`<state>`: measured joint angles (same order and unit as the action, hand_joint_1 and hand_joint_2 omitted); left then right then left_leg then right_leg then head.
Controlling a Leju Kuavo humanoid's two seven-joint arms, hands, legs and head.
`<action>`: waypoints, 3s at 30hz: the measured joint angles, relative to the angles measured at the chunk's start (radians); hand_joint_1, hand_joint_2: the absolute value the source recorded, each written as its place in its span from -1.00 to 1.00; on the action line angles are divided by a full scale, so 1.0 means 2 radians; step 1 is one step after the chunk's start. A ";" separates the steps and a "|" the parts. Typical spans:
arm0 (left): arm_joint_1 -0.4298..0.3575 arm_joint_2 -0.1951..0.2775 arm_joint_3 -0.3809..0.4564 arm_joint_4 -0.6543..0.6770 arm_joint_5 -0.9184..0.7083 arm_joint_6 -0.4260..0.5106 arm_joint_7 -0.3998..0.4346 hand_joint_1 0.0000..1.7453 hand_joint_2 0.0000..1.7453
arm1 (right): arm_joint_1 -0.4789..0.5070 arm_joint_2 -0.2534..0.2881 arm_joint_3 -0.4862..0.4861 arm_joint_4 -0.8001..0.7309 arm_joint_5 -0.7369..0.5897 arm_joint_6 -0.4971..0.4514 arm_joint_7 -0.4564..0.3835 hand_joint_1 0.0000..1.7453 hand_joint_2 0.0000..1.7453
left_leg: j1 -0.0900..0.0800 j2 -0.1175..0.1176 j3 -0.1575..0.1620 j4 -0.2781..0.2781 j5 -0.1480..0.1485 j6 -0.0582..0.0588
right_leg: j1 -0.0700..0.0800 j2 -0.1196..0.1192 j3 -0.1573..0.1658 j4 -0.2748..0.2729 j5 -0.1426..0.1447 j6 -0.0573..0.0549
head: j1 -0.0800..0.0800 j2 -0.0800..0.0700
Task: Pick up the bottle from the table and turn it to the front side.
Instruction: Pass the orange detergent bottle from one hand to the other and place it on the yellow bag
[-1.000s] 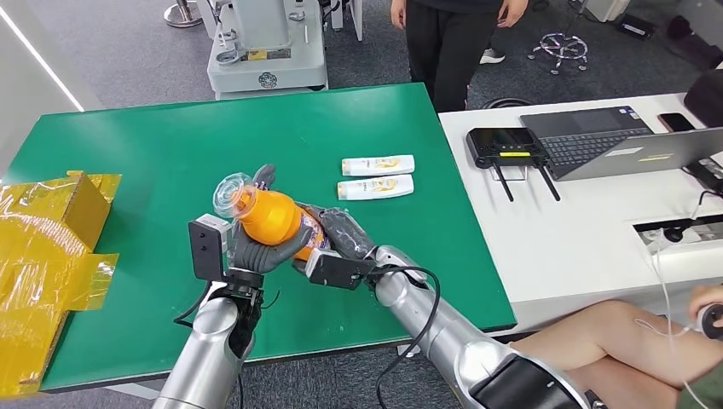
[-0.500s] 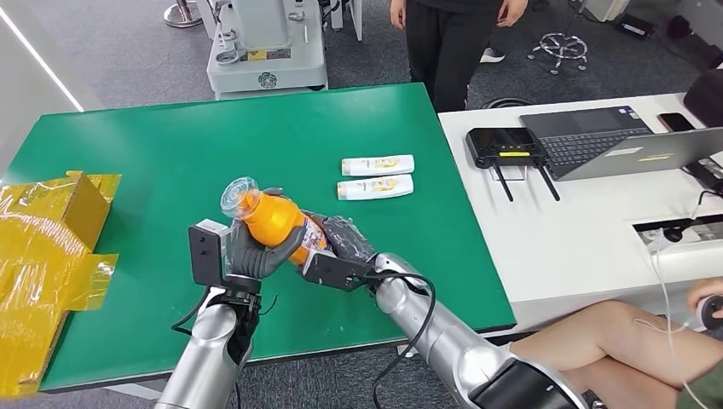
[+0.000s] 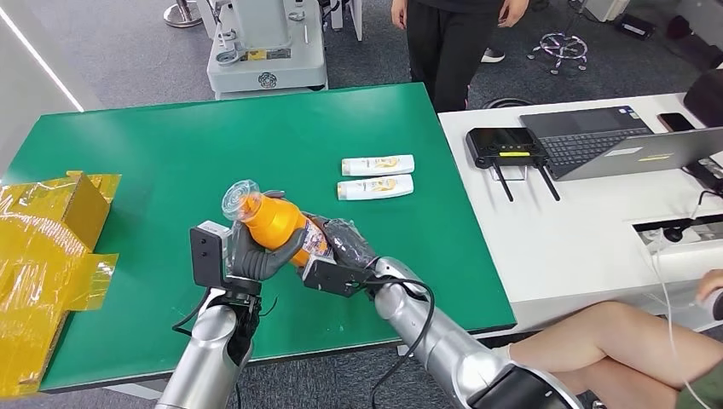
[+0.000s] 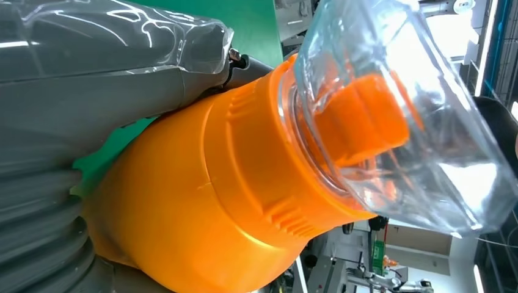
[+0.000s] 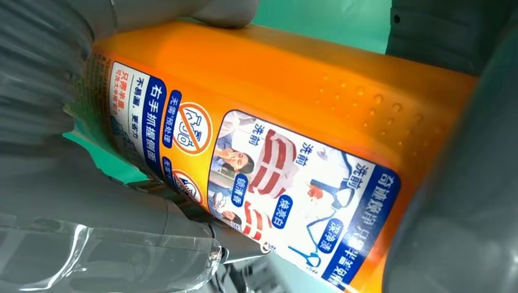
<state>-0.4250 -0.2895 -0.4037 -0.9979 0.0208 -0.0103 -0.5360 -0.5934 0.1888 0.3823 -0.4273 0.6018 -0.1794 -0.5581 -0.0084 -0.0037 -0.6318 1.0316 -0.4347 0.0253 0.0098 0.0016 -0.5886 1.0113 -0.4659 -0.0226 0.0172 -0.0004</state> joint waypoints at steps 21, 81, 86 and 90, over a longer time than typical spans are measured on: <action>0.000 0.000 0.014 -0.015 0.000 0.005 0.001 1.00 1.00 | 0.010 0.003 0.000 -0.044 0.027 -0.050 -0.003 -1.00 1.00 | 0.000 0.000 0.000 0.000 0.000 0.000 | 0.000 0.000 0.000 0.000 0.000 0.000 | 0.000 0.000; -0.034 0.201 0.082 -0.122 -0.217 0.037 0.002 1.00 1.00 | 0.202 -0.035 0.150 -0.490 -0.154 -0.084 0.010 -1.00 1.00 | 0.001 0.000 0.000 0.000 0.000 -0.001 | 0.000 0.000 0.000 0.000 -0.001 -0.001 | 0.000 0.000; -0.061 0.229 0.081 -0.088 -0.249 -0.006 -0.022 1.00 1.00 | 0.215 -0.037 0.150 -0.491 -0.153 -0.086 0.009 -1.00 1.00 | 0.000 0.001 0.000 0.000 0.000 -0.001 | 0.000 0.001 0.000 0.000 -0.001 -0.001 | 0.000 0.000; -0.086 0.250 0.073 -0.050 -0.271 -0.034 -0.034 1.00 1.00 | 0.221 -0.038 0.149 -0.493 -0.151 -0.086 0.006 -1.00 1.00 | 0.000 0.001 0.000 0.000 0.000 -0.001 | 0.000 0.001 0.000 0.000 -0.001 -0.001 | 0.000 0.000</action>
<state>-0.5976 0.2097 -0.2576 -1.0979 -0.5214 -0.0782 -0.6042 -0.1504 0.1124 0.6812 -1.4138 0.2989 -0.3520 -0.5454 -0.0074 -0.0012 -0.6318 1.0307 -0.4347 0.0232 0.0103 0.0040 -0.5895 1.0121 -0.4673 -0.0251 0.0175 -0.0004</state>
